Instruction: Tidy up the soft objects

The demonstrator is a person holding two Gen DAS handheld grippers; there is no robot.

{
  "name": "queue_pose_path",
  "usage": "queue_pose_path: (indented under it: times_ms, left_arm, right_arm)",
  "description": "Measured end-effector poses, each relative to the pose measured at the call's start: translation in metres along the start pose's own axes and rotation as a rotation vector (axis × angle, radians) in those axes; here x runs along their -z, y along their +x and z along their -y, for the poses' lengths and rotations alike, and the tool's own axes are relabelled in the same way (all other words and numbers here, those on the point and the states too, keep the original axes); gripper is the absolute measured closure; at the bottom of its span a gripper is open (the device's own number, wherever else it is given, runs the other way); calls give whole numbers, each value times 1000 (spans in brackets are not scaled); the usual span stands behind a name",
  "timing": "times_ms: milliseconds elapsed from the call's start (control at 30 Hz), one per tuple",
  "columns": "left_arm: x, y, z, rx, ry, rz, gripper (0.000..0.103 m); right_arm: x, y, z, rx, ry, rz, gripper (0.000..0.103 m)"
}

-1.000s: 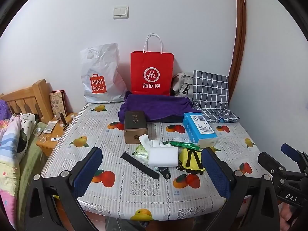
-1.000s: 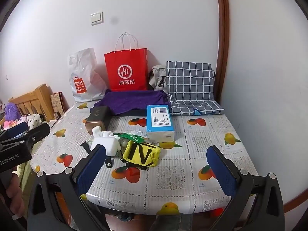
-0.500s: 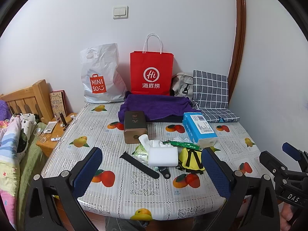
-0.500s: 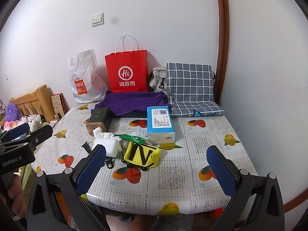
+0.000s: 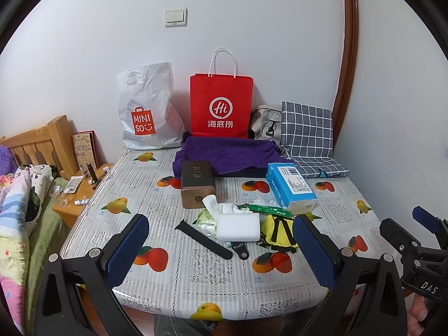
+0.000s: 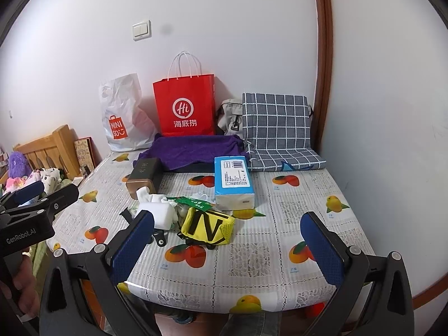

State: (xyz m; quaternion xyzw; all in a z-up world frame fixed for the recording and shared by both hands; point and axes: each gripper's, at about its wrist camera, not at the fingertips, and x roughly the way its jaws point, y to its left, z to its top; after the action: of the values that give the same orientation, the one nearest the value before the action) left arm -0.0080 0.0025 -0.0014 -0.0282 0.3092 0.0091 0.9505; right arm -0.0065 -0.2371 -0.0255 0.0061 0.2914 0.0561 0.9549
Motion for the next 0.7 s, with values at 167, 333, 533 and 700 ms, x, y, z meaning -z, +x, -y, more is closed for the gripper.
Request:
queue_pose_path:
  times_ms: [167,333,533,700]
  left_arm:
    - [0,-1,-1,1,1,-1,0]
    - [0,0,0,0,1,-1,0]
    - [0,0,0,1,0,-1,0]
    - [0,0,0,1,0,-1,0]
  right_arm:
    - [0,0,0,-1,2,1,0]
    - [0,-1,0,-2,0,2,0]
    - [0,-1,0,0,1,3,0]
    - [-1,-3,0,-1,2,4,0]
